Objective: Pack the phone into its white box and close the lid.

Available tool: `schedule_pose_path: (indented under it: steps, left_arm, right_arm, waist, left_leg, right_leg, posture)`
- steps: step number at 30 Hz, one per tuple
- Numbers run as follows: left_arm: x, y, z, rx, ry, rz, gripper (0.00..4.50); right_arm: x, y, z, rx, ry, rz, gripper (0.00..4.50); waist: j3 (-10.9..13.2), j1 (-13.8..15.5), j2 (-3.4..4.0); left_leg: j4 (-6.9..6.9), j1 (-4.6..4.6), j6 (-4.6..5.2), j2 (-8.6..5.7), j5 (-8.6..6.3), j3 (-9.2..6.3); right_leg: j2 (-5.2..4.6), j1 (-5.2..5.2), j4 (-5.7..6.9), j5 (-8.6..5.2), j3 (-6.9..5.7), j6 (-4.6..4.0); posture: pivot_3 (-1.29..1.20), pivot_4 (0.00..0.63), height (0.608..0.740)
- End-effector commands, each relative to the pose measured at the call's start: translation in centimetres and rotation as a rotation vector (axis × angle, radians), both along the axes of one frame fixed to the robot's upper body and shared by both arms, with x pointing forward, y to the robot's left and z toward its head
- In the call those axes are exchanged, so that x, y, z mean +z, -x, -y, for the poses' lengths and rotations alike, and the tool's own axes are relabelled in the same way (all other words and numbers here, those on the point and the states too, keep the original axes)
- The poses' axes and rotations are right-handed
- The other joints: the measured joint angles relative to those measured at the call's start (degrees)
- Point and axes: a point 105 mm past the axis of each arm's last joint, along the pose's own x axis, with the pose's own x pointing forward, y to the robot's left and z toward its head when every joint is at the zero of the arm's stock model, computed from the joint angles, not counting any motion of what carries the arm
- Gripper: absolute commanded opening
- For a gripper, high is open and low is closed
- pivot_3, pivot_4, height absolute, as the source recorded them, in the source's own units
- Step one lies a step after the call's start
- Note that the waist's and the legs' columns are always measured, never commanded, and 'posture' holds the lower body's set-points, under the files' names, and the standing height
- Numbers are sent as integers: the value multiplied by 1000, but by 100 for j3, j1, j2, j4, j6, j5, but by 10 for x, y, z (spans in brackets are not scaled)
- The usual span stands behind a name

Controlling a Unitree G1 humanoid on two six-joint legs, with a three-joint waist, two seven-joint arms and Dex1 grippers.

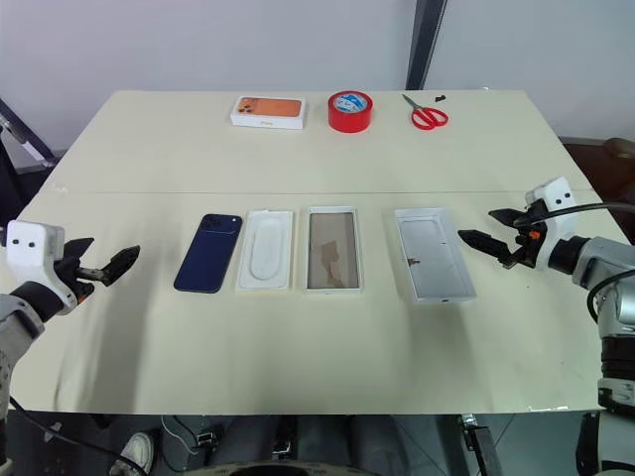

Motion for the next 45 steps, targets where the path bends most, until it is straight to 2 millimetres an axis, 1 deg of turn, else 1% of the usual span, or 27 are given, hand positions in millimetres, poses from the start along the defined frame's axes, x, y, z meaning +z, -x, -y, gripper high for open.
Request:
schedule_pose_path:
  steps: [1,5,7,8,11,12,14,15,18,19,21,25,27,29,32,35,39,44,45]
  left_arm:
    - [13,3,-2,14,-19,46,4500]
    - [13,5,2,18,-11,53,4500]
    - [13,5,8,5,-1,53,4500]
    - [12,4,16,-18,5,51,4500]
    - [12,0,49,-118,29,53,4500]
    - [13,-2,63,-159,44,57,4500]
    - [14,-1,78,-208,64,60,4500]
    - [14,-1,89,-243,74,59,4500]
    - [11,-4,132,-362,110,29,4500]
    - [9,-6,139,-371,114,8,4500]
    - [5,-10,142,-352,116,-23,4500]
    - [1,-30,146,-226,182,-118,4500]
    - [-7,-31,157,-252,186,-211,4500]
    - [-11,-32,162,-247,226,-263,4500]
    - [-13,-36,169,-227,300,-319,4500]
    - [-21,-35,176,-222,333,-400,4500]
    - [-27,-37,178,-196,359,-456,4500]
    - [-30,-38,181,-195,398,-472,4500]
    - [-31,-39,180,-190,404,-476,4260]
  right_arm:
    - [16,-4,-6,29,17,56,4476]
    - [16,-8,-14,49,19,63,4476]
    - [16,-10,-20,71,23,66,4476]
    - [16,-12,-25,87,30,69,4476]
    - [17,-13,-45,147,39,85,4476]
    - [18,-14,-54,171,34,93,4476]
    - [19,-12,-69,205,29,105,4476]
    - [21,-10,-78,232,30,113,4476]
    - [26,-3,-114,340,31,146,4476]
    - [25,1,-125,372,37,152,4476]
    - [22,7,-142,412,49,155,4476]
    - [15,24,-169,514,130,162,4476]
    - [16,29,-179,538,125,170,4476]
    - [16,33,-185,553,115,172,4476]
    - [15,37,-189,563,105,168,4476]
    - [13,39,-190,561,96,164,4476]
    - [13,40,-190,549,86,167,4476]
    - [11,41,-188,536,92,168,4476]
    - [11,41,-188,535,94,169,4497]
  waist:
    - [0,-2,0]
    - [0,1,0]
    - [0,2,0]
    - [0,2,0]
    - [0,3,0]
    - [0,10,0]
    - [0,11,0]
    - [0,12,0]
    - [0,19,0]
    - [-1,18,0]
    - [0,17,-1]
    - [2,30,-4]
    - [2,30,-5]
    - [2,25,-5]
    - [3,29,-10]
    - [3,24,-10]
    - [3,18,-10]
    - [3,25,-10]
    - [3,27,-10]
  left_leg:
    - [0,0,0,0,0,0]
    - [0,0,0,0,0,0]
    - [0,0,0,0,0,0]
    - [0,0,0,0,0,0]
    - [0,0,0,0,0,0]
    - [1,0,0,0,0,0]
    - [2,0,0,-1,0,0]
    - [2,-1,0,-1,0,0]
    - [2,-1,0,-1,0,0]
    - [4,-1,0,-1,0,0]
    - [7,-1,0,-2,0,-1]
    - [12,-1,1,-2,1,-3]
    - [18,-3,2,-4,1,-3]
    - [19,-4,4,-6,0,-3]
    - [21,-5,4,-7,0,-3]
    - [21,-4,2,-7,2,-4]
    - [21,-3,0,-7,3,-3]
    - [21,-1,-12,-7,9,-3]
    - [21,-1,-12,-7,9,-3]
  right_leg:
    - [0,0,0,0,0,0]
    - [0,0,1,0,0,0]
    - [0,0,0,0,0,0]
    - [0,0,0,0,0,0]
    - [0,1,0,0,0,0]
    - [0,0,1,0,0,1]
    - [0,1,1,1,0,1]
    - [0,1,0,1,0,1]
    - [1,1,1,1,-1,2]
    - [1,2,5,1,-1,2]
    - [2,3,6,1,-1,2]
    - [8,3,10,1,-3,3]
    - [10,4,11,2,-4,3]
    - [10,4,11,2,-3,4]
    - [12,4,10,2,-4,4]
    - [14,4,12,2,-3,4]
    - [15,4,12,2,-2,4]
    - [15,5,13,2,-2,4]
    - [15,6,12,2,-2,4]
  posture:
    - [0,150,725]
    - [0,150,725]
    - [0,150,725]
    - [0,150,725]
    - [0,150,725]
    - [0,150,725]
    - [0,150,725]
    - [0,150,725]
    - [0,150,725]
    - [0,150,725]
    - [0,150,725]
    - [0,150,725]
    - [0,150,725]
    - [0,150,725]
    - [0,150,725]
    - [0,150,725]
    - [0,150,725]
    - [0,150,725]
    - [0,150,725]
